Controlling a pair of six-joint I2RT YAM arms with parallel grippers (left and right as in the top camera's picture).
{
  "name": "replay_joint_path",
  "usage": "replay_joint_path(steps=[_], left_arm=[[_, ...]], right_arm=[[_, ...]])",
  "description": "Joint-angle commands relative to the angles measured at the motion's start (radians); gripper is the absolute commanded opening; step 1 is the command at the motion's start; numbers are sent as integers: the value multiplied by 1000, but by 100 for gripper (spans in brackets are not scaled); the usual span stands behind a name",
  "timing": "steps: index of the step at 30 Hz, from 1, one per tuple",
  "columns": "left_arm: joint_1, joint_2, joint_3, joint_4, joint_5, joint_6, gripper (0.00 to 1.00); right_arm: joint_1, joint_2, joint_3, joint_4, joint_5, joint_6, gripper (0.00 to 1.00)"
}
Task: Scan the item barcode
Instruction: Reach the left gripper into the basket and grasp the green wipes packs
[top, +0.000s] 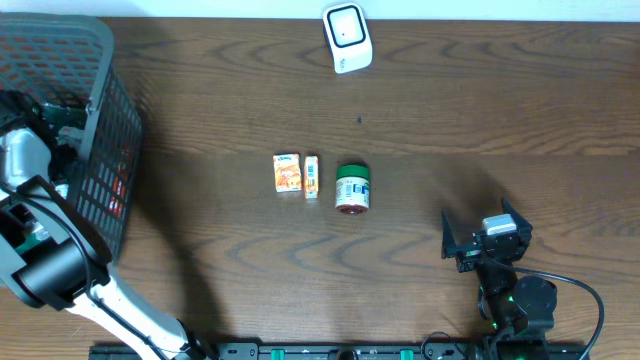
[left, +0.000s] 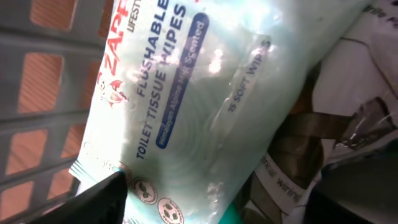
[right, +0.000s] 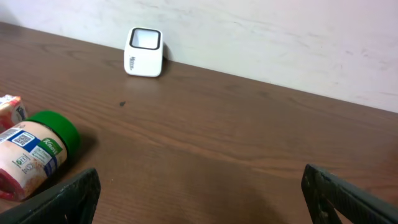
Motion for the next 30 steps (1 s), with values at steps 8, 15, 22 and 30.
replay_joint_path(steps=[8, 15, 22, 30], left_arm=[[22, 28, -57, 118, 13, -27, 79], [22, 28, -134, 188, 13, -27, 45], [3, -94, -103, 188, 11, -92, 7], [-14, -535, -90, 267, -23, -177, 7]], right_arm=[[0, -4, -1, -4, 5, 15, 99], [0, -4, -1, -4, 5, 15, 99], [0, -4, -1, -4, 5, 15, 99], [0, -4, -1, -4, 5, 15, 99]])
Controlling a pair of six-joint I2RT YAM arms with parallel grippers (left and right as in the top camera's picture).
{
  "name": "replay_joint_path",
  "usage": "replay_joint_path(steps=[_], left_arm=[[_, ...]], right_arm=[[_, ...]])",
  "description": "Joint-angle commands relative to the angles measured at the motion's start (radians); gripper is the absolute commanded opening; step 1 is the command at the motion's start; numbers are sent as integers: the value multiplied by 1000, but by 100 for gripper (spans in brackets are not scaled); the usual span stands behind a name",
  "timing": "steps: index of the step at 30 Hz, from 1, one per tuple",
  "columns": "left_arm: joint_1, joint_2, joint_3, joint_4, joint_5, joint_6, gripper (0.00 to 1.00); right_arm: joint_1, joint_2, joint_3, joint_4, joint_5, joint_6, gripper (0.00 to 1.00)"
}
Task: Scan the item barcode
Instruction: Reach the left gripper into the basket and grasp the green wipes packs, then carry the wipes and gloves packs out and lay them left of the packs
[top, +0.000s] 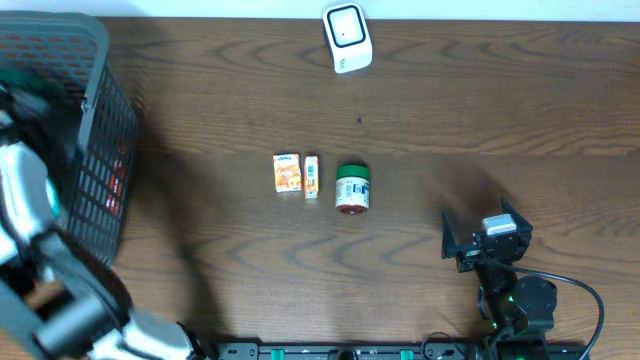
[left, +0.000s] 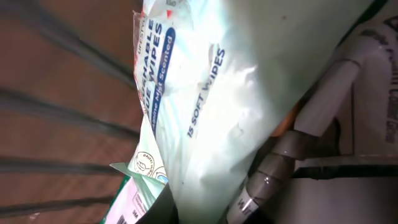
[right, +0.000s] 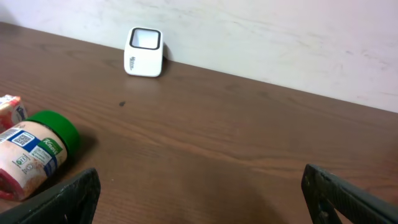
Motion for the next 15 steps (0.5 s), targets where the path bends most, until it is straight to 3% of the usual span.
replay_joint_path(steps=[1, 9, 12, 15], left_arm=[[-5, -240, 28, 19, -20, -63, 7], [-77, -587, 28, 93, -45, -101, 7], [-263, -726, 28, -7, -48, -102, 7], [-487, -785, 37, -129, -163, -140, 7]], right_arm=[[0, -4, -1, -4, 5, 15, 99], [0, -4, -1, -4, 5, 15, 99], [0, -4, -1, -4, 5, 15, 99], [0, -4, -1, -4, 5, 15, 99]])
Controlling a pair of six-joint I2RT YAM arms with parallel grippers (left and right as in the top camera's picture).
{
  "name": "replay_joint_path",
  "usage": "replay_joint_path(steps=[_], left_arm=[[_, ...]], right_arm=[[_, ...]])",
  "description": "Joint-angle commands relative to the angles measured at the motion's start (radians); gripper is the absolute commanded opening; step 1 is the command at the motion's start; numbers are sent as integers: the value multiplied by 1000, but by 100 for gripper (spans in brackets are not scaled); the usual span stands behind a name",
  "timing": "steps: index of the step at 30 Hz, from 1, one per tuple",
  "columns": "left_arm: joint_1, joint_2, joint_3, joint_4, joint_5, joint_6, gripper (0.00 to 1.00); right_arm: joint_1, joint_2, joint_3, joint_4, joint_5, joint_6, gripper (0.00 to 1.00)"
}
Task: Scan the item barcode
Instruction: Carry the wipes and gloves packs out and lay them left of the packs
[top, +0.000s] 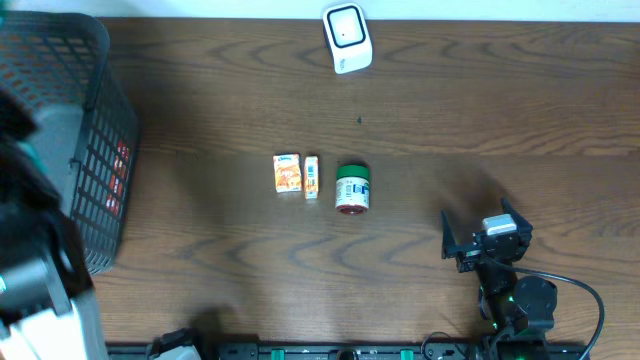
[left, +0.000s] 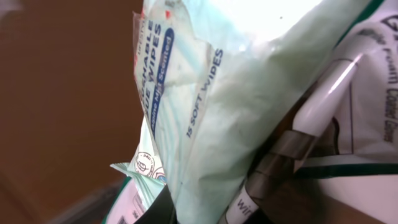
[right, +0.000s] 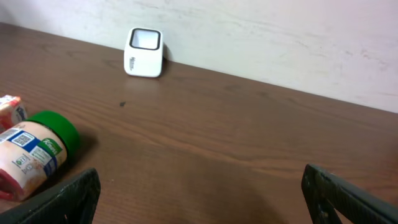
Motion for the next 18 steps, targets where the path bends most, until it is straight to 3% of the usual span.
replay_joint_path(steps=[1, 4, 9, 12, 14, 18], left_arm=[[-222, -67, 27, -114, -126, -42, 7], [-523, -37, 49, -376, -286, -132, 7], [-773, 80, 49, -591, -323, -387, 7], [-823, 215, 49, -732, -256, -599, 7], [-819, 338, 48, -762, -132, -606, 8], [-803, 541, 48, -780, -62, -607, 16]], right_arm=[[0, -4, -1, -4, 5, 14, 99], [0, -4, -1, -4, 5, 14, 99], [0, -4, -1, -4, 5, 14, 99], [0, -4, -1, -4, 5, 14, 99], [0, -4, -1, -4, 5, 14, 99], [0, -4, -1, -4, 5, 14, 99]])
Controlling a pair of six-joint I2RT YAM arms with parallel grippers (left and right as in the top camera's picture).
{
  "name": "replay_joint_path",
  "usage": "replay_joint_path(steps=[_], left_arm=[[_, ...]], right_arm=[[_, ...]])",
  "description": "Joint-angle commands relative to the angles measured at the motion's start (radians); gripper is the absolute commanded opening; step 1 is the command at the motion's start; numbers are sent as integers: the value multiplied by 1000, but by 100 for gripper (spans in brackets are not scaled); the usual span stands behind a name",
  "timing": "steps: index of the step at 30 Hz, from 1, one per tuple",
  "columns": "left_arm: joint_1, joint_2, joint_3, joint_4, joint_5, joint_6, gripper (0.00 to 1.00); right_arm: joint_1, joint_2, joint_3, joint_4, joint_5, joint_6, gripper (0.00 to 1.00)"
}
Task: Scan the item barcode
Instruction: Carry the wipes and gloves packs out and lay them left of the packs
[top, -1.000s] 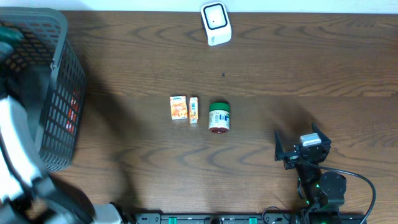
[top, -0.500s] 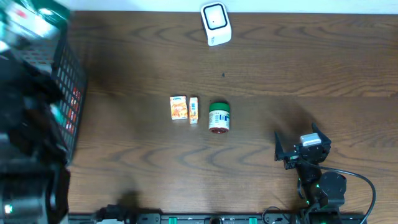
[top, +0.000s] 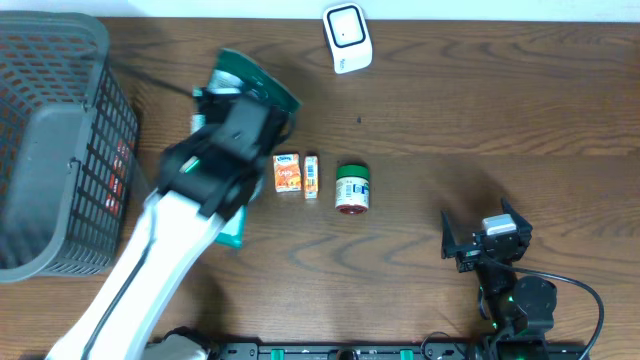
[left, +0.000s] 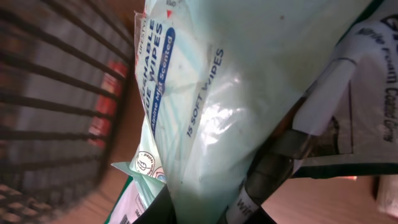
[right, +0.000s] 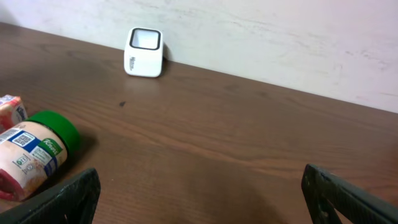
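Observation:
A pale green pack of flushable wipes (left: 211, 93) fills the left wrist view, and my left gripper (left: 205, 211) is shut on its lower end. A white and green pouch (left: 357, 87) is pressed against it on the right. Overhead, the left gripper (top: 245, 108) hangs over the table with a green packet (top: 258, 88) showing at its tip, left of and below the white scanner (top: 346, 37). The scanner (right: 144, 51) also stands by the wall in the right wrist view. My right gripper (right: 202, 199) rests open and holds nothing at the front right (top: 480, 240).
A dark mesh basket (top: 60, 140) stands at the left edge, also seen as (left: 56, 112). An orange box (top: 287, 172), a slim box (top: 311, 176) and a green-lidded jar (top: 352, 188) lie in a row mid-table.
My left arm has moved from the far left edge by the basket to above the table, just left of the small boxes, still gripping the wipes pack. The right arm is unchanged.
My left gripper was open inside the basket, right over the wipes pack. Then it was shut on the pack with the basket wall behind it, then raised at the left edge. Now the pack is held over the table, below and left of the scanner.

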Motion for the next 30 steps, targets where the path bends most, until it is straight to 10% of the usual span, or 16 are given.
replay_joint_path(steps=[1, 11, 19, 25, 30], left_arm=[[18, 157, 7, -18, 87, -62, 17], [233, 443, -50, 109, 436, -27, 17], [269, 443, -129, 152, 443, -17, 17], [263, 410, -132, 152, 450, 16, 53], [266, 294, -108, 163, 450, 19, 62]], right_arm=[[0, -4, -1, -4, 5, 14, 99], [0, -4, -1, -4, 5, 14, 99], [0, -4, -1, -4, 5, 14, 99], [0, -4, -1, -4, 5, 14, 99], [0, -4, -1, -4, 5, 14, 99]])
